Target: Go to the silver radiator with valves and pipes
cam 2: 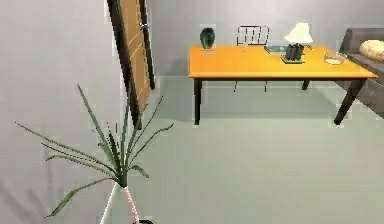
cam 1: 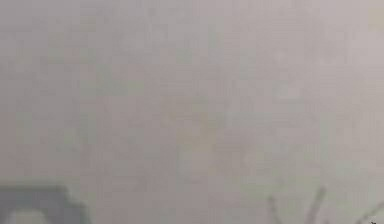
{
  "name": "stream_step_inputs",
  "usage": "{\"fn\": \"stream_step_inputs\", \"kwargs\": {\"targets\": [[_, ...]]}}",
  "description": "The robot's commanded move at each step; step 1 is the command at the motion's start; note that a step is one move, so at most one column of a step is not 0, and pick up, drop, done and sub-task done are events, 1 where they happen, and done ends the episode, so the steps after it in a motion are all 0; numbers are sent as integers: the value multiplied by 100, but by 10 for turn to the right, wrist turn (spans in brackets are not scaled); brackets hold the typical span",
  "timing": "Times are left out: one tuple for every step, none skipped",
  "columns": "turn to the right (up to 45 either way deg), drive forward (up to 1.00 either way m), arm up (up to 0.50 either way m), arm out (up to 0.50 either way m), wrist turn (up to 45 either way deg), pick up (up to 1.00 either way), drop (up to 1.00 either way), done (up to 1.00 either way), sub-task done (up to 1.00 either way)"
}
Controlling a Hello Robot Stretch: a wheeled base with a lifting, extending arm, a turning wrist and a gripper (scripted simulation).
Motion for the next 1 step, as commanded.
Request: {"fn": "stream_step_inputs", "kwargs": {"targets": [[-450,0,0,0,0,0,0,0,0]]}}
